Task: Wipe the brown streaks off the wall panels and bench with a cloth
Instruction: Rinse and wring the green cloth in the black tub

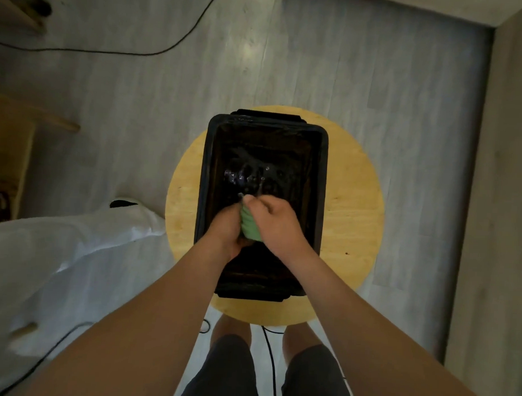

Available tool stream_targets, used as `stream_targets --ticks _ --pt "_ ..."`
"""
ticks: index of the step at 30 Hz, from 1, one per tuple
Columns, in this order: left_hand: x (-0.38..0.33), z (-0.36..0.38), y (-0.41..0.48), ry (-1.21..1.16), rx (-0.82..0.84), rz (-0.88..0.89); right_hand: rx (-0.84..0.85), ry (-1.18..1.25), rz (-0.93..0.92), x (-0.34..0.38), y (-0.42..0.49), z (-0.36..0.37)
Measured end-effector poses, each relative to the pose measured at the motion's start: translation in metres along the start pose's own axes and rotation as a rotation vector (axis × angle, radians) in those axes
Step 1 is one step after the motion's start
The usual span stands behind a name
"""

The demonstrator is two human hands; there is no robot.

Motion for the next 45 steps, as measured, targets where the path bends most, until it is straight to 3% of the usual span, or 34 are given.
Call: stream_targets --ticks 3,7,9,11,14,18,21,27,32,36,40,45 --pt "-0.005 0.008 -0.006 0.128 -0.011 0.062 -0.003 -0.365 -0.125 -0.015 0.012 0.001" --pt "-0.011 -0.005 -0.011 0.064 -0.028 0.149 -0.203 -0.64 0.093 -0.054 0.031 -0.026" --pt "-0.012 -0.013 -0.013 0.086 -0.067 0.174 -0.244 -0.522 0.216 -0.063 0.029 -0.022" --pt "-0.011 -0.012 -0.014 0.085 -0.064 0.177 -0.09 -0.403 0.259 -0.073 0.032 0.003" --pt "-0.009 -0.009 -0.017 0.008 -0.086 0.144 0.13 -0.217 0.197 -0.059 0.022 0.022" --pt "-0.01 -0.002 -0.019 0.046 -0.033 0.084 0.095 -0.03 0.078 -0.017 -0.001 0.007" --pt "-0.018 0.005 -0.025 0.151 -0.017 0.157 -0.001 -0.126 0.012 -0.005 -0.002 -0.015" --pt "-0.023 0.014 -0.054 0.014 0.069 0.118 -0.13 -0.291 0.094 -0.001 -0.003 -0.038" --pt "-0.026 0.014 -0.065 -0.091 0.128 0.079 0.107 -0.099 -0.007 0.02 -0.016 -0.012" --pt "-0.027 0.011 -0.066 0.014 0.076 0.037 0.117 -0.216 -0.141 0.027 -0.014 -0.016" --pt "-0.027 0.013 -0.066 0.096 0.11 0.048 0.162 -0.079 -0.124 0.035 -0.009 -0.022" --pt "-0.042 0.012 -0.074 0.173 0.091 0.164 -0.077 -0.22 -0.103 0.033 0.0 -0.054"
Point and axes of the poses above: each hand's wrist, its own y-axis towards the middle knuckle, its own z-axis out of the palm, x = y × z, the point moved 10 cm from there along y, towards the middle knuckle, and after that the axes turned 15 degrees about -z, right-handed, at the moved point
